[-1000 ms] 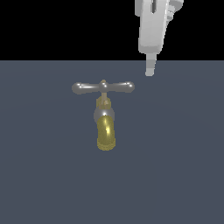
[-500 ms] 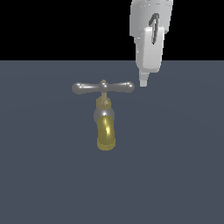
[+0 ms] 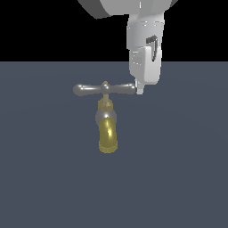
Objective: Turn on the faucet by rotating a designated handle.
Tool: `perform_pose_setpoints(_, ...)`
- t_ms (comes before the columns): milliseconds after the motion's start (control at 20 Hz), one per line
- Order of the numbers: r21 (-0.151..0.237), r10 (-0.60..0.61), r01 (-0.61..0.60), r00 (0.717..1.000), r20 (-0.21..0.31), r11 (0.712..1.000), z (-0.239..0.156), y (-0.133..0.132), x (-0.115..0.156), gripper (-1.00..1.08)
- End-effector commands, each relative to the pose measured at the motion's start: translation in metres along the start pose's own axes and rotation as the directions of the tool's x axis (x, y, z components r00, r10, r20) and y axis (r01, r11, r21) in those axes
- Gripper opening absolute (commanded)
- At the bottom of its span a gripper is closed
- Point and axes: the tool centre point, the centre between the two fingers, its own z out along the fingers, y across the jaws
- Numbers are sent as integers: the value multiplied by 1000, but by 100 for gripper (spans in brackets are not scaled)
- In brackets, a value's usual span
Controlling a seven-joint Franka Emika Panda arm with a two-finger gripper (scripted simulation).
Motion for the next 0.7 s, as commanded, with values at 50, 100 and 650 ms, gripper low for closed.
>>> perform_pose_setpoints(50, -1, -38, 38, 999, -3, 999, 6, 6, 3, -100)
perform_pose_setpoints(100, -1, -46, 46, 999, -4, 999, 7, 7, 4, -100)
perform_pose_setpoints(650, -2, -74, 74, 997, -6, 997, 11, 11, 7, -100)
